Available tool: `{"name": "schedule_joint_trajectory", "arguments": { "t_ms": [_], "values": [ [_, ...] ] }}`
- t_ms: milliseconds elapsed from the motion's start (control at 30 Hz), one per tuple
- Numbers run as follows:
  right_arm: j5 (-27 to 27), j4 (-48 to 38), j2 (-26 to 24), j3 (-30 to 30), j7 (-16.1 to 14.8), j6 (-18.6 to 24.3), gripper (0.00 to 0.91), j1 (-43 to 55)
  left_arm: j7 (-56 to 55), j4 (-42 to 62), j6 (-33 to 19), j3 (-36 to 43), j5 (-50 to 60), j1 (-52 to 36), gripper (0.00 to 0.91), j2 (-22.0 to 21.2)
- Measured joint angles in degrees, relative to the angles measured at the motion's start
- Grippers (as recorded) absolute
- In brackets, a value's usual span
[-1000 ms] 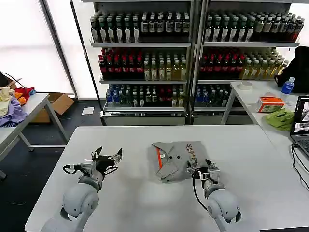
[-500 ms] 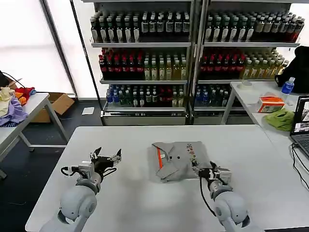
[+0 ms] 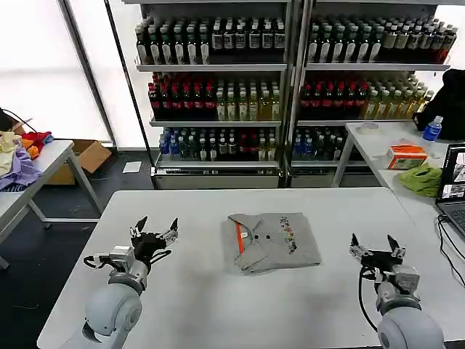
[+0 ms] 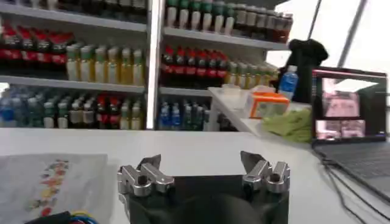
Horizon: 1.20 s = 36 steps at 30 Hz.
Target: Fold and organize the clothes.
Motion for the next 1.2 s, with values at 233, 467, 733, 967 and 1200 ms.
{"name": "schedule_joint_trajectory", "arguments": {
  "t_ms": [233,467,733,967,1200],
  "values": [
    [-1.2,3.2,2.9,3.9,0.8,1.1,0.907,-3.5,0.4,-0.5,-1.2,-1.0,0.5,0.8,0.907,0.1],
    [-1.7,5.1,3.7,7.1,1.0,1.8,0.907,-5.8,1.4,-0.6,-2.7,-2.2,0.8,1.3,0.907,0.2],
    [-2.3,6.5,4.5,8.2,1.0,2.0,0.907,-6.7,2.2,-0.9,-3.4,-3.0,1.1,1.3,0.907,0.0],
    [-2.7,7.3,5.3,8.5,0.9,2.4,0.907,-7.5,2.9,-2.0,-3.7,-3.2,1.5,1.8,0.907,0.1],
    [-2.8,8.2,5.6,8.8,0.8,2.6,0.907,-8.1,3.9,-2.5,-4.0,-3.2,2.0,2.3,0.907,-0.1]
  ]
}}
